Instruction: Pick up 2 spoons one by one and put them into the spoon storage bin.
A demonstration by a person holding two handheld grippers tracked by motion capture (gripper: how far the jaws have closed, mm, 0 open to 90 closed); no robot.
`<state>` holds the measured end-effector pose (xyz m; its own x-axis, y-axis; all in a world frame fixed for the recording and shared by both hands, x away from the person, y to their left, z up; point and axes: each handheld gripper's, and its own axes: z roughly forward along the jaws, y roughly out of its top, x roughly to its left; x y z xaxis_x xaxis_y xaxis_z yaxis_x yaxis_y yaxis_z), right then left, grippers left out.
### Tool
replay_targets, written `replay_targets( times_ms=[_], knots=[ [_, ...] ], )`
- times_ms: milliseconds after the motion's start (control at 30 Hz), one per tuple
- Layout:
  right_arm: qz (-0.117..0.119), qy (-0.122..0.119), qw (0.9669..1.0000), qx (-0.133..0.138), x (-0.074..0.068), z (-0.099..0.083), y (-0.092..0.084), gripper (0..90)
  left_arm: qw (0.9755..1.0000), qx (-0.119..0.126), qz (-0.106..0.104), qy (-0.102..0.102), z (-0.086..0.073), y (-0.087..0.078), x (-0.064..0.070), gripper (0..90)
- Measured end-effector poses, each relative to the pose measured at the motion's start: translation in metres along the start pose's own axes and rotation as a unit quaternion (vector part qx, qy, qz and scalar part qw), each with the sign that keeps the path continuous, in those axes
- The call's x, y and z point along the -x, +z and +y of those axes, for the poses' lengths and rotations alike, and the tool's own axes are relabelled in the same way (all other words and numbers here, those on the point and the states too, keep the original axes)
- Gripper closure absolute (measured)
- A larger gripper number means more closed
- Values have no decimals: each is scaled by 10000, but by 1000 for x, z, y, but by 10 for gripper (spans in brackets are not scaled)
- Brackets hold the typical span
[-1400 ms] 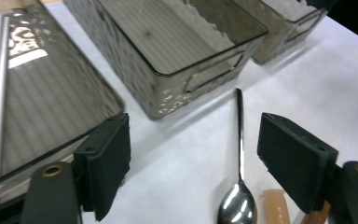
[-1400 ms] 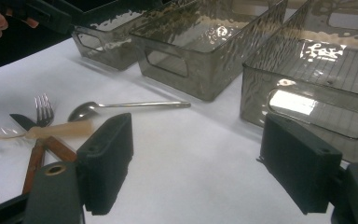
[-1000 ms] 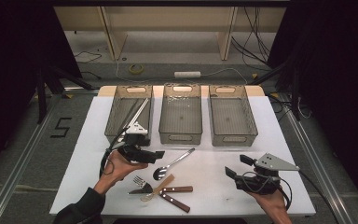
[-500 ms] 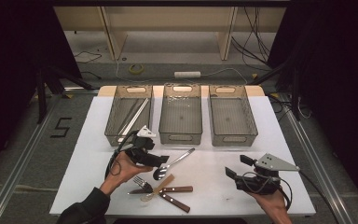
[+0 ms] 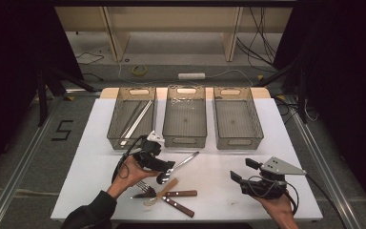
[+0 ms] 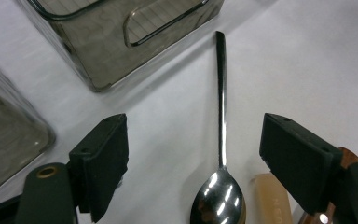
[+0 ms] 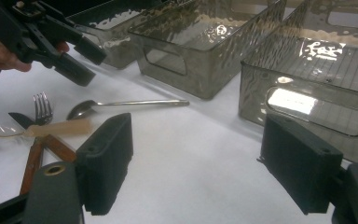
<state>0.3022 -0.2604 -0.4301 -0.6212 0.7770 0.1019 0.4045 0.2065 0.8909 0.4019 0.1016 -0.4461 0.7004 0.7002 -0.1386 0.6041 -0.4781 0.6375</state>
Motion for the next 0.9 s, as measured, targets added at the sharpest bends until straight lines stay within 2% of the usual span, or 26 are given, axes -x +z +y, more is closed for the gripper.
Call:
replay_targets(
  times_ms=[233, 433, 700, 900],
  knots=[
    [-13, 32, 10000, -14, 2, -1, 1, 261, 10000, -79, 40, 37, 6, 8, -1, 250],
    [-19, 16, 10000, -15, 1, -1, 0, 261, 9998, -157, -35, 76, 15, 16, 4, 292],
    [-19, 9, 10000, -17, 0, -1, 0, 261, 9989, -436, -82, 146, 12, 26, 6, 373],
    [-29, 2, 10000, -19, -1, 0, 0, 261, 9970, -698, -152, 286, 12, 32, 11, 463]
  ],
)
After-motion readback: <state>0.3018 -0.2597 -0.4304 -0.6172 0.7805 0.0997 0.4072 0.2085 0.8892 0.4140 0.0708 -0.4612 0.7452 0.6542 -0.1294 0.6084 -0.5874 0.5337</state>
